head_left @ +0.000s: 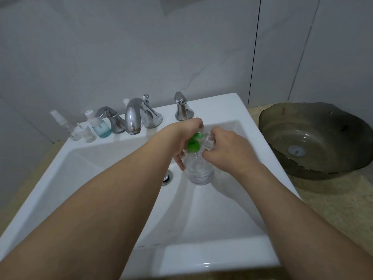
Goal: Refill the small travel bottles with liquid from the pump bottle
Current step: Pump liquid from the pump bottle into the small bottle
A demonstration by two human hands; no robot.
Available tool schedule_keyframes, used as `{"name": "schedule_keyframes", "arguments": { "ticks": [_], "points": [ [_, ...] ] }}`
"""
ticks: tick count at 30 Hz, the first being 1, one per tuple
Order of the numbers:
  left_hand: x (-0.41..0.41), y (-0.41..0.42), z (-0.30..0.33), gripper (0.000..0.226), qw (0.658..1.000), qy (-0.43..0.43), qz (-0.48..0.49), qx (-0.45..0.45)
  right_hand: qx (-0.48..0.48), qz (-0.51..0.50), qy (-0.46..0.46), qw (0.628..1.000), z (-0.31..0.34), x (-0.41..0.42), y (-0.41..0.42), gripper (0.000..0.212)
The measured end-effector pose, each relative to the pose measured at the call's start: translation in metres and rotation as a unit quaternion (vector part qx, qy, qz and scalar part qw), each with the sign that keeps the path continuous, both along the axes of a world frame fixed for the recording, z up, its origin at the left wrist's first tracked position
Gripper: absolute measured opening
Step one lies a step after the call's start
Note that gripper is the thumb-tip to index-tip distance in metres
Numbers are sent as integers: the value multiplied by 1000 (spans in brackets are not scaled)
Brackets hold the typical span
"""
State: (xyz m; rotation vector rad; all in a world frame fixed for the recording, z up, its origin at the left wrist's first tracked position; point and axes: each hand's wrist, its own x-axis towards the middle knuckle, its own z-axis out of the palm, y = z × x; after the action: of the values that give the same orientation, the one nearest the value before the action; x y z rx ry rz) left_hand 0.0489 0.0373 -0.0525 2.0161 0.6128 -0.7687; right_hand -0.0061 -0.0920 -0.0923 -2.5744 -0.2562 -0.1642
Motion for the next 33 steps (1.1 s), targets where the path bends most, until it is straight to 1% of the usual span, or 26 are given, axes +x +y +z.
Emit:
{"name": "schedule_keyframes", "arguments": {
  "ticks": [4, 8, 14, 18, 22, 25, 27, 29, 33],
  "points": [
    [-2, -3, -6, 32, 999, -27, 0, 41, -10, 0, 5, 1000, -1, -1, 0, 27],
    [-2, -5, -17, 36, 995, -62, 7, 84, -22, 9, 32, 999, -4, -2, 2, 26],
    [-4, -9, -15, 37, 993, -74, 11, 94, -11, 7, 38, 999, -2, -2, 0, 29],
    [-6, -4, -15, 32, 996, -51, 10, 71, -18, 12, 23, 999, -3, -4, 1, 31],
    [-3, -4, 1, 39, 1000, -11, -1, 22, 5, 2, -9, 1000, 1, -3, -2, 29],
    [-2, -4, 6, 47, 1000, 0, -1, 12, 5, 1, -17, 1000, 2, -3, -1, 29],
    [-3, -4, 5, 44, 1000, 2, -8, 14, 4, 2, -21, 1000, 2, -3, -1, 31],
    [-2, -4, 2, 36, 1000, -10, -11, 26, 5, 1, -22, 1000, 1, -2, -1, 29],
    [-2, -5, -11, 31, 995, -72, 8, 72, -14, 8, -3, 1000, -1, -2, -1, 29]
  ]
}}
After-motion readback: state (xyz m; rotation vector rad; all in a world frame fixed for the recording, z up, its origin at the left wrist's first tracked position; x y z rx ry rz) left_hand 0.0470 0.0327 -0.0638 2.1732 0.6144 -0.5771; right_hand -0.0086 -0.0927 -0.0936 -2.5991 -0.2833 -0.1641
